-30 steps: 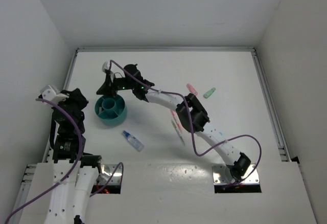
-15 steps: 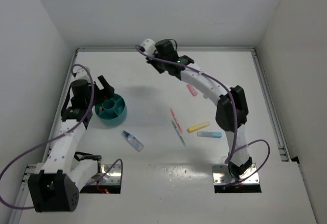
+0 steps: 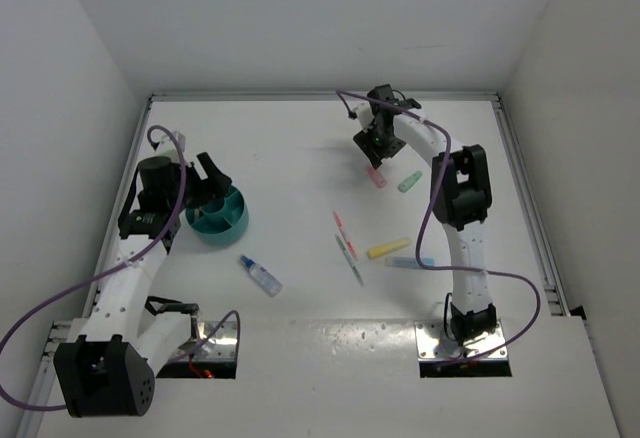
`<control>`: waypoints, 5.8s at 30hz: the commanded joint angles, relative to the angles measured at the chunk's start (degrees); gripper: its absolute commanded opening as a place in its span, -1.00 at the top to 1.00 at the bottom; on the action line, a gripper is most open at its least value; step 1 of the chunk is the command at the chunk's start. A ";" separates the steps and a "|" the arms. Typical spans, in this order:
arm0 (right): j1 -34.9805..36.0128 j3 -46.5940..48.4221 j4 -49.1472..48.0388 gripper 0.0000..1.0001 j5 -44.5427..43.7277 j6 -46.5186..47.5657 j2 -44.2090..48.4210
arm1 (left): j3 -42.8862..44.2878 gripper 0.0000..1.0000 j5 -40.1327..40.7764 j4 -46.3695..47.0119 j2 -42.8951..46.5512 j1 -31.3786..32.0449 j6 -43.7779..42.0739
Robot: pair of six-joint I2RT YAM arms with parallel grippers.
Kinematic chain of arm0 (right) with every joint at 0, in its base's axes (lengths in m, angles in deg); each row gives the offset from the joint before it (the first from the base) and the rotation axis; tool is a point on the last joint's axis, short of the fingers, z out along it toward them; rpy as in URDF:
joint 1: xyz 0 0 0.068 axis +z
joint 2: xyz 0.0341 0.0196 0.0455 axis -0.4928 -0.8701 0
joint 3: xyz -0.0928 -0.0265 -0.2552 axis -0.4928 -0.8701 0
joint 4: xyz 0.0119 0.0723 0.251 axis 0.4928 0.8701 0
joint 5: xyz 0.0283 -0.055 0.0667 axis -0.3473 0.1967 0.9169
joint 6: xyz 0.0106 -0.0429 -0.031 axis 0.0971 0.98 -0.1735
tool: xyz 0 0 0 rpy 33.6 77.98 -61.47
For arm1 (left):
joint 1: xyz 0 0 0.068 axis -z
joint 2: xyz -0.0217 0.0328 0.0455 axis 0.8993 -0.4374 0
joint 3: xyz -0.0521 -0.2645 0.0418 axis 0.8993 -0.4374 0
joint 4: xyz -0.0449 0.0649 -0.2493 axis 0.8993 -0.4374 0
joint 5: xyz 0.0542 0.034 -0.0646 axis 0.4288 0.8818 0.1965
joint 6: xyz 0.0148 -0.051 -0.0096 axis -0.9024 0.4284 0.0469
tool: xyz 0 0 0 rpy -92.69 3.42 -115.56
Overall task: Sort the stationery into containers
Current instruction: Pick up the stationery from the center of the board, then place the stationery in the storage box, then pick up the stationery from the center of the board.
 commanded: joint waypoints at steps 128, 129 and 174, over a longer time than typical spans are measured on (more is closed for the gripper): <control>15.47 16.02 -14.84 0.24 -19.48 -1.43 -0.71 | -0.26 -0.46 16.35 1.99 13.84 -2.22 3.44; 13.35 19.34 -10.02 0.45 -20.24 -5.22 -1.94 | 0.44 -0.71 15.47 1.21 12.96 -2.22 3.45; -12.16 -19.83 0.67 0.65 10.75 -33.04 7.36 | 1.07 -0.78 12.65 1.03 12.07 -2.22 3.45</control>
